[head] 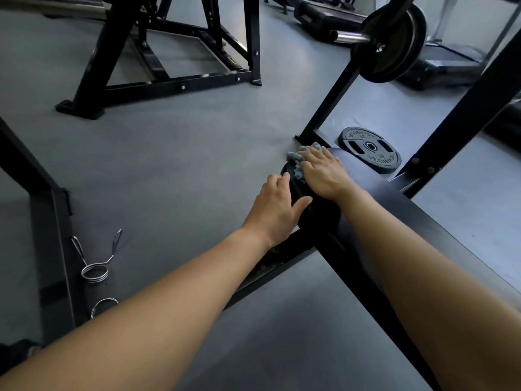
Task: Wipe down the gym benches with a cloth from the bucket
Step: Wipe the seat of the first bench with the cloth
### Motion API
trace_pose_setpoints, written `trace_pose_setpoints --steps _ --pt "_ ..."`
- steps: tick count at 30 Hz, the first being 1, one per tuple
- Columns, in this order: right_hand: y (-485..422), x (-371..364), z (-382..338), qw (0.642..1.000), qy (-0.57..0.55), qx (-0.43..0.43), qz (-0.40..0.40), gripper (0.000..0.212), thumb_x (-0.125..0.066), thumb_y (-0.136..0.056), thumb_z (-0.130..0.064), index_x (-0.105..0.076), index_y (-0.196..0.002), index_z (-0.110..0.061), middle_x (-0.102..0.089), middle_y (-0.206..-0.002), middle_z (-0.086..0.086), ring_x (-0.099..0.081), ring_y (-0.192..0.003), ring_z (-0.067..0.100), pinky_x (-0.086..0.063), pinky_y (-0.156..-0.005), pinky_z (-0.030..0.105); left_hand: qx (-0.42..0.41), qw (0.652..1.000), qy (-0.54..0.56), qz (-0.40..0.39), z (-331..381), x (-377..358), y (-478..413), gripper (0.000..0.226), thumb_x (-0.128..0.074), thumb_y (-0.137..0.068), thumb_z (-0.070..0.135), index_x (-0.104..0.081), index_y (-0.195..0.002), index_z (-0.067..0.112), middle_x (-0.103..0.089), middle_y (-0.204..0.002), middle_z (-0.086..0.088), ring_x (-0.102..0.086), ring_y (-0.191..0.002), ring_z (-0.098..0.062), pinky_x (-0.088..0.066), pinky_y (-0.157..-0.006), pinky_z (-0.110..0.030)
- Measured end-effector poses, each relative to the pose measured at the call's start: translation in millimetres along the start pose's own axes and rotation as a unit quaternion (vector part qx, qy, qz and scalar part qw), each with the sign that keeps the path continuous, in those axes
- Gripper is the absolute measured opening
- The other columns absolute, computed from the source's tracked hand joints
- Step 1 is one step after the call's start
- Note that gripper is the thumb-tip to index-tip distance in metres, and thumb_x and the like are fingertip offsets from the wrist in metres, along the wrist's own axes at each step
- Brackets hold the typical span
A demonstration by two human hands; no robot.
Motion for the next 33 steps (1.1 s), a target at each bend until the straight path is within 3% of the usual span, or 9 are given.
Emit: trace_pose_setpoints --steps 5,9,12,16,25,33 --pt "50 -2 -5 0.999 -0.029 0.033 0.001 0.052 -0.026 -0.106 -0.032 -0.026 -0.156 -0.045 -0.012 -0.168 -0.017 0.000 -0.156 0.014 -0.002 -0.125 0.046 0.003 1.000 0.004 0.016 0 -3 0 0.069 -0.059 -0.102 0.042 -0.035 -0.154 0.004 -0.046 -0.139 -0.017 -0.049 -0.128 -0.033 -0.044 -0.108 -0.047" --pt "59 -3 10 0.998 -0.034 0.046 -0.003 0.061 -0.017 -0.096 -0.046 -0.025 -0.156 -0.046 -0.012 -0.167 -0.017 -0.002 -0.156 0.011 -0.005 -0.127 0.046 0.000 1.000 0.009 0.010 0 -3 -1 0.072 -0.058 -0.102 0.044 -0.032 -0.156 0.004 -0.043 -0.145 -0.016 -0.046 -0.134 -0.032 -0.041 -0.112 -0.044" --pt "37 3 27 1.000 -0.005 0.012 -0.005 0.065 -0.012 -0.094 -0.055 -0.020 -0.157 -0.046 -0.010 -0.168 -0.014 -0.002 -0.156 0.015 -0.007 -0.126 0.050 0.003 1.000 0.000 0.005 1 -2 -1 0.077 -0.056 -0.103 0.045 -0.024 -0.159 0.002 -0.037 -0.152 -0.016 -0.040 -0.141 -0.030 -0.036 -0.116 -0.041" --pt "19 6 27 0.998 0.006 -0.064 -0.014 0.057 -0.023 -0.105 -0.051 -0.014 -0.160 -0.040 -0.003 -0.169 -0.011 0.002 -0.157 0.021 -0.001 -0.126 0.049 0.005 1.000 -0.010 0.000 2 -2 -1 0.078 -0.054 -0.104 0.046 -0.022 -0.160 0.002 -0.035 -0.154 -0.015 -0.038 -0.142 -0.029 -0.035 -0.117 -0.041" --pt "90 3 20 1.000 0.013 -0.006 -0.001 0.056 -0.025 -0.105 -0.056 -0.014 -0.159 -0.044 -0.004 -0.169 -0.011 0.003 -0.156 0.017 0.002 -0.126 0.046 0.004 1.000 -0.005 0.011 2 -6 0 0.074 -0.053 -0.105 0.043 -0.023 -0.159 0.003 -0.037 -0.151 -0.016 -0.041 -0.138 -0.031 -0.035 -0.115 -0.038" --pt "24 16 47 0.994 -0.003 -0.105 -0.032 0.062 -0.022 -0.103 -0.059 -0.010 -0.161 -0.039 0.001 -0.170 -0.007 0.004 -0.157 0.024 0.004 -0.124 0.052 0.026 1.000 0.014 0.009 2 -12 1 0.074 -0.051 -0.106 0.042 -0.017 -0.162 0.007 -0.029 -0.159 -0.012 -0.033 -0.146 -0.027 -0.031 -0.119 -0.036"
Point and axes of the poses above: each hand's wrist, its own y-axis away from the middle knuckle, its own x-axis out of the back of the hand, z = x × y, the point moved 2 cm from there along -y, towards the middle knuckle
